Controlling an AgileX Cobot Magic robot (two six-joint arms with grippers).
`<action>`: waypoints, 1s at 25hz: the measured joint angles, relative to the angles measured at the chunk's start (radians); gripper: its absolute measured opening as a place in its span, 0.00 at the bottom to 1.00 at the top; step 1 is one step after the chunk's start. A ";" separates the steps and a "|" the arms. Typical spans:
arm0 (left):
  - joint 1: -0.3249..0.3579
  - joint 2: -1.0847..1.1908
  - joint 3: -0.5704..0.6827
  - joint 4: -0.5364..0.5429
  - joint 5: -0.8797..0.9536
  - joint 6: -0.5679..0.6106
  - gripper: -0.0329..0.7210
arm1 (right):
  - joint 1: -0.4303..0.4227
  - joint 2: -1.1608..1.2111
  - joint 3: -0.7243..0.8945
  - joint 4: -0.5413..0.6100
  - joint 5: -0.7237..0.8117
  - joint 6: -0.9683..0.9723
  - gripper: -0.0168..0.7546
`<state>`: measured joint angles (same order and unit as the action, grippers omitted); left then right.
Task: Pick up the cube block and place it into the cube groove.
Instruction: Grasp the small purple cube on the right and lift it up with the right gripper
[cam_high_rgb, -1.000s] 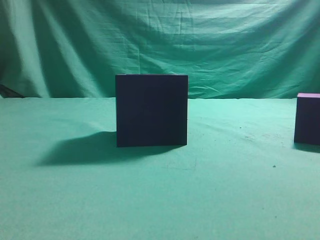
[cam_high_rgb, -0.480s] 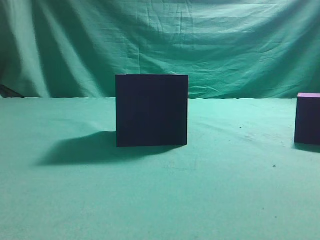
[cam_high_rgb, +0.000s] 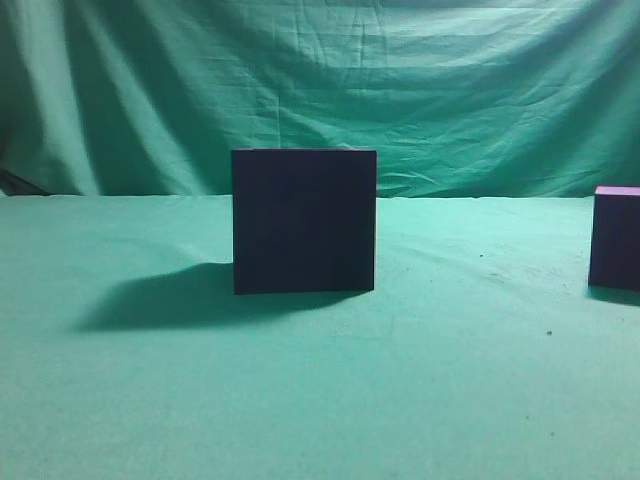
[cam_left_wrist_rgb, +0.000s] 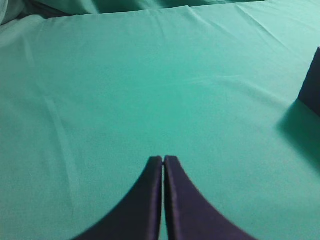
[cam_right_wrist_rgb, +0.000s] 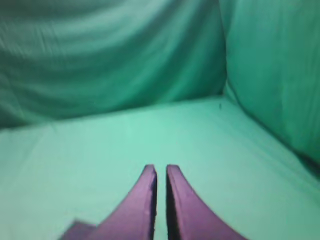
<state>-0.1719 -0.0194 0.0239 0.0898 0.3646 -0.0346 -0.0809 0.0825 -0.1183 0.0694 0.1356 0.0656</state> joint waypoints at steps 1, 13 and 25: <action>0.000 0.000 0.000 0.000 0.000 0.000 0.04 | 0.000 0.045 -0.033 0.000 0.044 -0.002 0.02; 0.000 0.000 0.000 0.000 0.000 0.000 0.04 | 0.022 0.655 -0.404 0.094 0.507 -0.117 0.02; 0.000 0.000 0.000 0.000 0.000 0.000 0.04 | 0.313 1.191 -0.826 0.059 0.870 -0.532 0.17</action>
<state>-0.1719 -0.0194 0.0239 0.0898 0.3646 -0.0346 0.2322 1.2733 -0.9444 0.1280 1.0061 -0.4666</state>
